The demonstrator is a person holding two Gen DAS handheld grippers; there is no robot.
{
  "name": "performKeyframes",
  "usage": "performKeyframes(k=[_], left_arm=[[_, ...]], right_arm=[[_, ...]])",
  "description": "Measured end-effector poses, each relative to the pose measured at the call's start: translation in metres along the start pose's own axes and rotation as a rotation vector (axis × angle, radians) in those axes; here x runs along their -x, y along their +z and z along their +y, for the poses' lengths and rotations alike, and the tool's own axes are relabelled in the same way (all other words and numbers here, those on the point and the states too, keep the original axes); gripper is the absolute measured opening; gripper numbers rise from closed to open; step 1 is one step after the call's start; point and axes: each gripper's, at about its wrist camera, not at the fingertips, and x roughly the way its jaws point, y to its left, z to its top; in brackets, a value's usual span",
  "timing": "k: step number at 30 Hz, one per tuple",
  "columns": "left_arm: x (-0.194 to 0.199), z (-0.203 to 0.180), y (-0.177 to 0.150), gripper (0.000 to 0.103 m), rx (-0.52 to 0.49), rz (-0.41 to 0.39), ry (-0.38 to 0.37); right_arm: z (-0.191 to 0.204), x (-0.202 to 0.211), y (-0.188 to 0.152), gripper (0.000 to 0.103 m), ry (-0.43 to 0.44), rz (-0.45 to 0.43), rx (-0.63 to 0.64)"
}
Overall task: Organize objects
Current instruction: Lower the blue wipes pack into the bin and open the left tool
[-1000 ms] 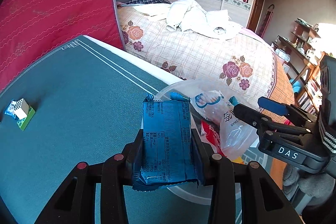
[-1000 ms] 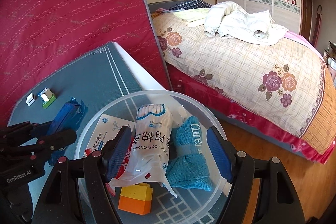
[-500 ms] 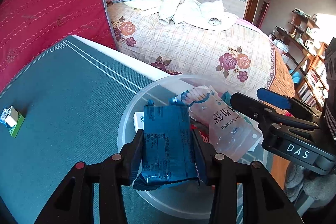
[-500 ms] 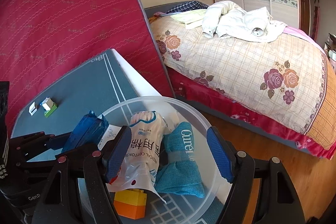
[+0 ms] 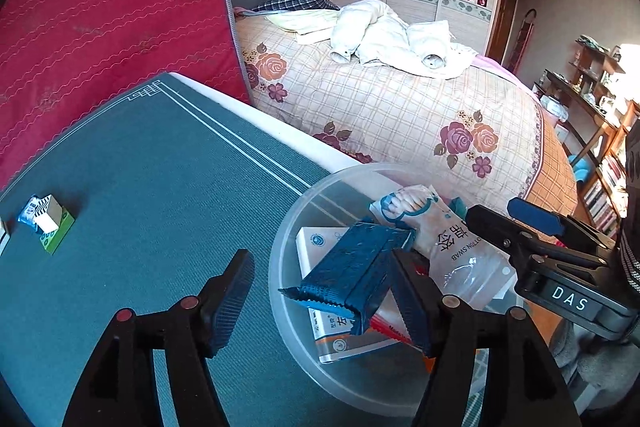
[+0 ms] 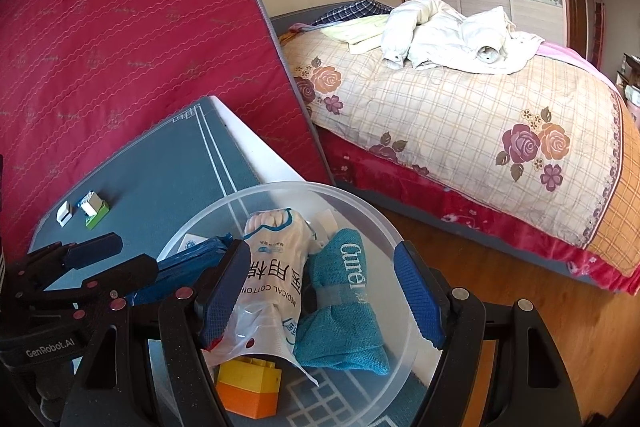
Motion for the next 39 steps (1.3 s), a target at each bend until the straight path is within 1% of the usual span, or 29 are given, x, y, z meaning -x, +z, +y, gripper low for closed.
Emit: performKeyframes(k=[6, 10, 20, 25, 31, 39], left_arm=[[0.000, 0.018, -0.003, 0.073, 0.034, 0.002, 0.048], [-0.006, 0.025, -0.006, 0.073, 0.055, 0.020, 0.063], [-0.010, 0.005, -0.017, 0.078, 0.000, 0.042, 0.031], [-0.013, -0.007, -0.022, 0.078, -0.027, 0.053, 0.024], [-0.010, -0.003, -0.022, 0.078, -0.010, 0.055, 0.017], [0.003, 0.009, -0.019, 0.079, 0.021, 0.023, 0.018]], right_arm=[[0.000, -0.005, -0.002, 0.075, 0.008, 0.011, -0.001], [-0.001, -0.006, -0.003, 0.075, 0.007, 0.014, -0.003], [-0.003, -0.009, -0.005, 0.075, 0.005, 0.019, -0.010], [-0.004, -0.009, -0.006, 0.075, 0.006, 0.021, -0.010], [-0.003, -0.008, -0.005, 0.075, 0.005, 0.018, -0.012], [0.000, -0.006, -0.006, 0.075, -0.001, 0.006, -0.013]])
